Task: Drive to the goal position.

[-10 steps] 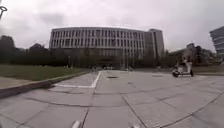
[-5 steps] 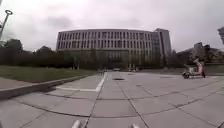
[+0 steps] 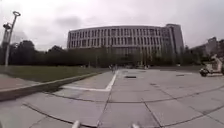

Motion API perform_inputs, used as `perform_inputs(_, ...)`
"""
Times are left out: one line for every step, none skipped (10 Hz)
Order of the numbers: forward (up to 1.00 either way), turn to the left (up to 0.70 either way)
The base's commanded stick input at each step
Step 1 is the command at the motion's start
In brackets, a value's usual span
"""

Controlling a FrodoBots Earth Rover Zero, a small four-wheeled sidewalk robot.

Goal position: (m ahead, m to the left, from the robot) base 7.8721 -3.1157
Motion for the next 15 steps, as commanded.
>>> perform_inputs(0.7, 0.0)
perform_inputs(0.7, 0.0)
perform_inputs(0.7, 0.0)
perform_inputs(0.7, 0.0)
perform_inputs(0.7, 0.0)
perform_inputs(0.7, 0.0)
perform_inputs(0.7, -0.12)
perform_inputs(0.7, -0.34)
perform_inputs(0.7, -0.34)
perform_inputs(0.7, -0.34)
perform_inputs(0.7, -0.35)
perform_inputs(0.7, -0.2)
perform_inputs(0.7, 0.0)
perform_inputs(0.7, 0.0)
perform_inputs(0.7, 0.0)
